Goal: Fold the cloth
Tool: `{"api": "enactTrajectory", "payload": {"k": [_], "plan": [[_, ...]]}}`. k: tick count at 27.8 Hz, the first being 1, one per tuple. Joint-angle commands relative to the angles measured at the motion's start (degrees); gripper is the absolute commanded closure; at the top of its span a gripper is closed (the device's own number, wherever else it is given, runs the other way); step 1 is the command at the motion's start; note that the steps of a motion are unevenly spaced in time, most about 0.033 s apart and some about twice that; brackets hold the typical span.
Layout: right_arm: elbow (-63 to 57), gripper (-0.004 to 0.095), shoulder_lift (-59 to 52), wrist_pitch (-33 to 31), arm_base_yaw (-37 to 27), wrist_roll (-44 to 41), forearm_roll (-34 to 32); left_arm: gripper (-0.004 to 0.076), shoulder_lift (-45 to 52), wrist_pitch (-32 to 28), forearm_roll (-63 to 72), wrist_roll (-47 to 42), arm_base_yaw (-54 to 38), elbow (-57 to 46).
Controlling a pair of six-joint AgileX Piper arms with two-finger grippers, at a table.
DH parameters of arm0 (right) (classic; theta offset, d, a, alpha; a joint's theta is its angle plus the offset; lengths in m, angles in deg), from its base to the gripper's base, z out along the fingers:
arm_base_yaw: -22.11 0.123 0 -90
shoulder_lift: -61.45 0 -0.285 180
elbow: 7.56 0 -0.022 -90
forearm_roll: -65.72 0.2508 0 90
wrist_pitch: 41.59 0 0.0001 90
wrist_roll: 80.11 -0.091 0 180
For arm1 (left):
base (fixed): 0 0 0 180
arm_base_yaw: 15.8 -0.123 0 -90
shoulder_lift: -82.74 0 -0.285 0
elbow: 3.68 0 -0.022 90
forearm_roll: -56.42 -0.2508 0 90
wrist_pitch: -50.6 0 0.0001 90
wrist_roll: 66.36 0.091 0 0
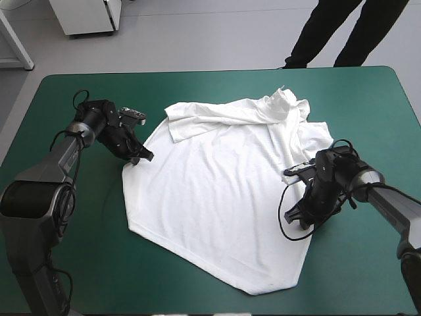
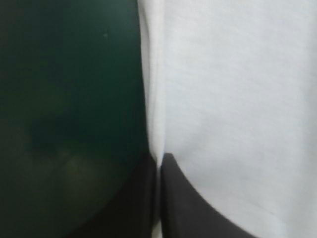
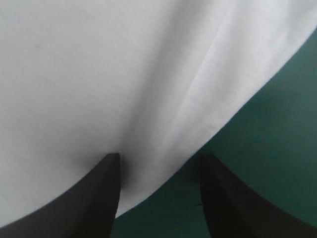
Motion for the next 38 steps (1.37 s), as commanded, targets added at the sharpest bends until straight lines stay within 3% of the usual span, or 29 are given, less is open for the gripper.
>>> {"api": "enactTrajectory", "payload": {"k": [1, 4, 8, 12, 17, 24, 28, 38], "plan": [[1.7, 0.0462, -0.3, -1.0, 0.1, -0.1, 0.4, 0.0746, 2.3, 1.6, 1.6, 0.4, 0.1, 1.2], [1.7, 0.0537, 1.0, -1.0, 0.8, 0.0, 1.3, 0.0746, 2.5, 1.4, 2.1, 1.3, 0.1, 1.2], [1.7, 0.0775, 3.3, -0.9, 5.6, 2.2, 2.2, 0.0746, 2.9, 1.4, 2.7, 1.3, 0.1, 1.2], [1.7, 0.0924, 4.8, -0.3, 8.3, 3.4, 2.2, 0.0746, 2.9, 1.8, 2.8, 1.3, 0.1, 1.2], [3.0, 0.0923, 4.9, -0.3, 8.8, 3.5, 1.2, 0.0746, 5.5, 3.8, 2.9, 1.3, 0.1, 1.2], [16.7, 0.0923, 1.9, -9.3, 8.7, 1.5, -5.9, 0.0746, 17.0, 6.0, 2.9, 1.3, 0.1, 1.2], [28.3, 0.0923, -2.4, -11.3, 8.7, -1.4, -11.3, 0.0746, 25.8, 4.2, 3.3, 0.9, 0.1, 1.2], [50.6, 0.0924, -17.1, -11.3, 8.7, -3.1, -15.0, 0.0746, 42.4, 0.1, 10.6, 1.3, 0.1, 9.0]]}}
